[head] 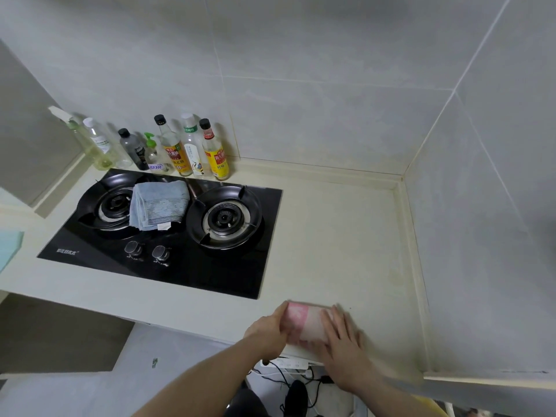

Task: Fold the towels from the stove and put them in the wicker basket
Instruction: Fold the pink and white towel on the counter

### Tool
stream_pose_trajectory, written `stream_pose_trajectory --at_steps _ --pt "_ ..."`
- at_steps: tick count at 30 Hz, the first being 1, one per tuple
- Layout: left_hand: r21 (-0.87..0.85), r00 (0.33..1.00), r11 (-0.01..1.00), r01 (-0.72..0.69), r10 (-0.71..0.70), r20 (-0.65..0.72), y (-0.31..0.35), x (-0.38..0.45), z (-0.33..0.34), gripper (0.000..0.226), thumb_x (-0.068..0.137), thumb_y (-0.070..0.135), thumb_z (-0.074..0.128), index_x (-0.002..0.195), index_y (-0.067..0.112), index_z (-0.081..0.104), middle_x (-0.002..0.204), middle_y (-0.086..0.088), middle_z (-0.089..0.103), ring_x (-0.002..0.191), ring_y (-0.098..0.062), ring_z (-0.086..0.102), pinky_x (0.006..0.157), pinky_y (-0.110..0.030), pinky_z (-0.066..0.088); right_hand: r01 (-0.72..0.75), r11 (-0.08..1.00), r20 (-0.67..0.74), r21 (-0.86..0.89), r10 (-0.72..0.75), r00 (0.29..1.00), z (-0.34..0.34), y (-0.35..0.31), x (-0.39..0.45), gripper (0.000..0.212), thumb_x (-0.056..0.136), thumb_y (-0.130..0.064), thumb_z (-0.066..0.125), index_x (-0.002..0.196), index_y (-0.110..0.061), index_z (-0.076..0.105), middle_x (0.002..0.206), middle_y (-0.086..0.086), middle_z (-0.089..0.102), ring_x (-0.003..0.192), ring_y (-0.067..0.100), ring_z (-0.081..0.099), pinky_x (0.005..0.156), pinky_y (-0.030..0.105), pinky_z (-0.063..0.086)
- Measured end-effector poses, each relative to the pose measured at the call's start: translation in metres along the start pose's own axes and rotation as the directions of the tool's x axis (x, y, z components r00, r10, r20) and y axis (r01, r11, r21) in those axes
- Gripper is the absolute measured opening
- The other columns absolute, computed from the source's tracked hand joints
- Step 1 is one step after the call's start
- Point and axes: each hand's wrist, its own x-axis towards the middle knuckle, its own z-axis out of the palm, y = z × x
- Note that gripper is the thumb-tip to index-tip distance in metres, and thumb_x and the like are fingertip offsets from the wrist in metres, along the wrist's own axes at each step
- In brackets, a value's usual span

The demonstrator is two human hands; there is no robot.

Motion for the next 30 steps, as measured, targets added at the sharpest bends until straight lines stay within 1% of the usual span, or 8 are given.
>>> stream_pose_trajectory --at_steps 4,6,13,16,18,21,24,30 --pt "-0.073 0.998 0.997 0.018 -0.022 -0.055 0.001 0.003 -0.003 0.059 0.101 0.048 0.049 0.155 0.041 0.028 0.137 -0.005 0.055 0.116 -0.027 0.061 0.096 -0.040 0.053 -0.042 0.999 -0.012 -0.005 0.042 0.999 -0.008 -0.001 0.007 0.064 0.103 -0.048 0.019 0.162 -0.031 -0.001 0.168 -0.007 -0.022 0.154 0.014 -0.019 0.123 0.056 0.005" --pt "-0.086 0.996 0.996 0.028 -0.035 -0.081 0.002 0.005 -0.002 0.053 0.098 0.050 0.053 0.147 0.035 0.038 0.139 -0.002 0.047 0.115 -0.026 0.061 0.097 -0.039 0.053 -0.064 0.998 -0.006 -0.025 0.064 0.998 -0.008 0.000 0.010 0.069 0.103 -0.044 0.028 0.161 -0.030 -0.005 0.168 -0.007 -0.021 0.155 0.016 -0.018 0.123 0.056 0.009" --pt "-0.328 0.985 0.932 0.153 -0.172 -0.029 0.007 0.003 0.006 0.054 0.089 0.032 0.067 0.133 0.025 0.039 0.120 0.002 0.056 0.099 -0.023 0.065 0.076 -0.041 0.063 -0.168 0.981 0.013 0.100 0.167 0.986 -0.016 -0.006 0.018 0.093 0.096 -0.041 0.049 0.160 -0.019 -0.016 0.168 -0.004 -0.021 0.156 0.018 -0.011 0.125 0.054 0.005" --pt "-0.424 0.978 0.885 0.193 -0.211 0.005 0.006 0.002 0.007 0.054 0.084 0.028 0.073 0.129 0.019 0.045 0.107 0.002 0.061 0.094 -0.018 0.063 0.074 -0.032 0.061 -0.187 0.963 -0.061 0.193 0.202 0.978 -0.014 -0.004 0.017 0.089 0.085 -0.038 0.061 0.158 -0.019 0.014 0.169 -0.002 0.001 0.157 0.018 0.001 0.125 0.049 0.015" --pt "-0.449 0.981 0.875 0.182 -0.192 0.024 0.003 0.002 0.008 0.046 0.080 0.025 0.077 0.122 0.015 0.059 0.103 0.001 0.064 0.088 -0.017 0.062 0.075 -0.031 0.061 -0.205 0.931 -0.115 0.302 0.249 0.962 -0.012 -0.004 0.014 0.073 0.072 -0.032 0.065 0.140 -0.027 0.039 0.161 0.001 0.026 0.152 0.022 0.023 0.119 0.045 0.030" --pt "-0.538 0.989 0.832 0.134 -0.147 0.018 -0.003 -0.005 0.011 0.043 0.076 0.026 0.082 0.113 0.017 0.063 0.120 -0.006 0.059 0.087 -0.016 0.062 0.062 -0.022 0.055 -0.225 0.894 -0.143 0.388 0.300 0.943 -0.015 -0.004 0.009 0.055 0.059 -0.031 0.066 0.112 -0.031 0.053 0.116 -0.005 0.059 0.111 0.024 0.061 0.089 0.037 0.052" --pt "-0.695 0.998 0.718 0.042 -0.057 0.002 -0.010 -0.022 0.008 0.033 0.082 0.030 0.079 0.108 0.020 0.061 0.116 -0.004 0.065 0.085 -0.016 0.063 0.069 -0.026 0.053 -0.211 0.778 -0.106 0.592 0.335 0.936 -0.026 -0.015 0.003 0.050 0.056 -0.023 0.079 0.098 -0.031 0.054 0.093 -0.007 0.068 0.088 0.019 0.068 0.074 0.036 0.055" --pt "-0.847 0.986 0.523 -0.097 -0.064 -0.153 -0.050 -0.075 -0.024 0.023 0.095 0.022 0.068 0.112 0.012 0.056 0.113 -0.011 0.066 0.086 -0.018 0.068 0.081 -0.038 0.059 -0.174 0.624 0.020 0.762 0.246 0.969 -0.039 -0.077 0.004 0.048 0.068 -0.008 0.086 0.108 -0.022 0.064 0.099 -0.002 0.074 0.092 0.013 0.069 0.078 0.031 0.058"
